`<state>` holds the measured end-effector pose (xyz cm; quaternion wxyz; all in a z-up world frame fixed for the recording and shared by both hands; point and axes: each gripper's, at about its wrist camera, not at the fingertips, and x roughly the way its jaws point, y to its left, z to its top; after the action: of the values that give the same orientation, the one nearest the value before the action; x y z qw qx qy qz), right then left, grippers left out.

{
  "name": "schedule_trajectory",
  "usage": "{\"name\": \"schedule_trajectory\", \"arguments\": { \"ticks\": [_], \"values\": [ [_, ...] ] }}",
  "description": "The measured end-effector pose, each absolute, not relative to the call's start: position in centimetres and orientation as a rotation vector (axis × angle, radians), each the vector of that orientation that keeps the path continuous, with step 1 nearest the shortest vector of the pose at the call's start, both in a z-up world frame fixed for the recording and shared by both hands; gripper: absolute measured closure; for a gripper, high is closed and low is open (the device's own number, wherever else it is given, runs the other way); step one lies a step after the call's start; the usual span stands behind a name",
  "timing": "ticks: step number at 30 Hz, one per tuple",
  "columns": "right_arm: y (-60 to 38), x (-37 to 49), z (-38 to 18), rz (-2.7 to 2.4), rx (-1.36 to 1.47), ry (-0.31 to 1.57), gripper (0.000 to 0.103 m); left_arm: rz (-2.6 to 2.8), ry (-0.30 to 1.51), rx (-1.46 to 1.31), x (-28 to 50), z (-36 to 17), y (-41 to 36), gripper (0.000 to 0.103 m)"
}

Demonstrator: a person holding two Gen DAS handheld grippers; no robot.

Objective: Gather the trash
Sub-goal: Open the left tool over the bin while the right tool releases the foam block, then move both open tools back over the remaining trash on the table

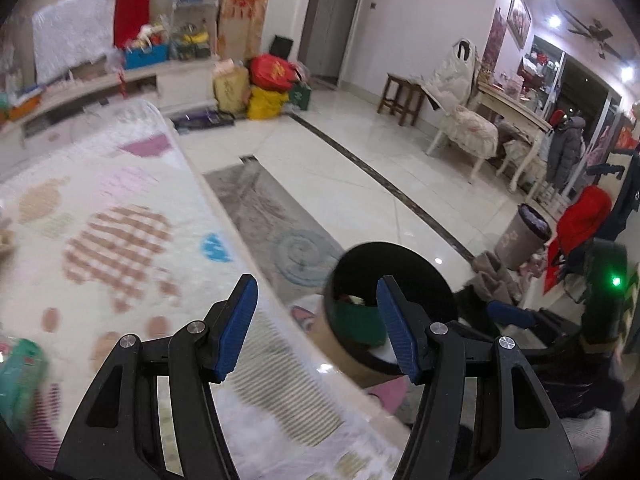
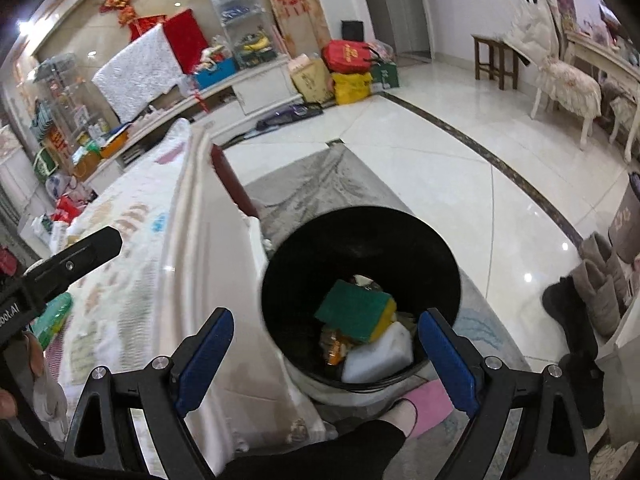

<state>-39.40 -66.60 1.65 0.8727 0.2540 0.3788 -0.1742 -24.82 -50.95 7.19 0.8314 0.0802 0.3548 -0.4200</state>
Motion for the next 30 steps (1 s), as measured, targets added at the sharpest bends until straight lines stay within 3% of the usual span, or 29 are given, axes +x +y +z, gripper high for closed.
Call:
{"name": "schedule_trajectory", "arguments": {
  "ticks": [11, 30],
  "values": [
    [-61.8, -37.3, 4.7, -0.309, 0.478, 0.772, 0.011, -0.799, 0.687, 0.168, -25.2, 9.0, -44.0, 0.042],
    [-50.9, -29.2, 7.1, -0.047, 0.391, 0.789, 0.011, -0.577, 0.754, 0.064, -20.9, 8.3, -30.6, 0.042]
  ]
}}
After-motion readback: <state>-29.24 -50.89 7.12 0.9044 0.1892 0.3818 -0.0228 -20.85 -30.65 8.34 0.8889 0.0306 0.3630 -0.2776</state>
